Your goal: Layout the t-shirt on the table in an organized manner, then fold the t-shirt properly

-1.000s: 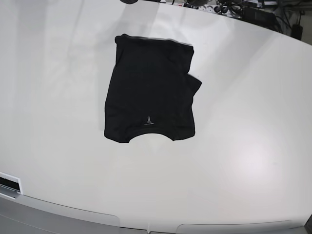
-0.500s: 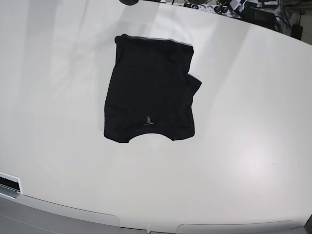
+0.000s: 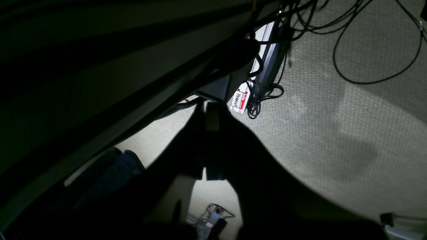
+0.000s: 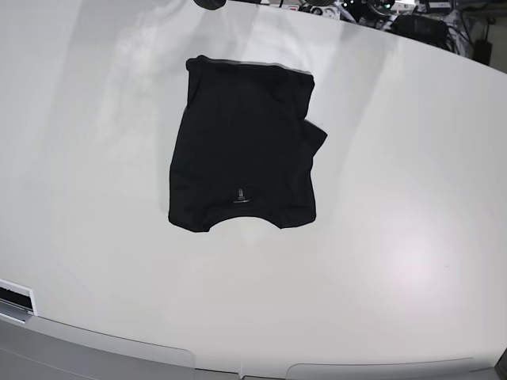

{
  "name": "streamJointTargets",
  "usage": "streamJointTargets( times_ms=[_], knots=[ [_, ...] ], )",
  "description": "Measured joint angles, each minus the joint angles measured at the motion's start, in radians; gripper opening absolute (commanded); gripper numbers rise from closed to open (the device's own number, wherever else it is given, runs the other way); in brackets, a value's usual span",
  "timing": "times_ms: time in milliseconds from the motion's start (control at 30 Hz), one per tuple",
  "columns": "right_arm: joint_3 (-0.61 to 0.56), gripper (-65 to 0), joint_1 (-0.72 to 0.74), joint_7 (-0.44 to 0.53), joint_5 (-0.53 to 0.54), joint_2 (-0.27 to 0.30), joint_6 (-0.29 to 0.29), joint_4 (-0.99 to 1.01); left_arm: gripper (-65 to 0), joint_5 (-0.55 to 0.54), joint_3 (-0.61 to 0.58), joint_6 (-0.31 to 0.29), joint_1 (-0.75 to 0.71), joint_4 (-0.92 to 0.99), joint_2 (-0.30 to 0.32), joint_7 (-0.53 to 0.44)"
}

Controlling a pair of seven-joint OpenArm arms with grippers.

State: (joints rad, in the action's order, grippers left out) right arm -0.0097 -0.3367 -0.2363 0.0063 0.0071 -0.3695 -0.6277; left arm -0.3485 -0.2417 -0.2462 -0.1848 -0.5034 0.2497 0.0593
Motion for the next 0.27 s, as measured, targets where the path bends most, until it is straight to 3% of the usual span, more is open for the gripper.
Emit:
streamJointTargets(
  times_ms=[100,267],
  knots=[
    [-0.002,-65.0,0.021,-0.007,-0.079,-0.011,0.033,0.002,-65.0,-0.027,-0.08,-0.003,0.027,-0.001,-0.006,0.0],
    [-0.002,-65.0,0.023,-0.007,-0.085,-0.013,0.056,0.003,-65.0,-0.034,-0.125,-0.007,0.048,-0.003,-0.011,-0.004]
  ],
)
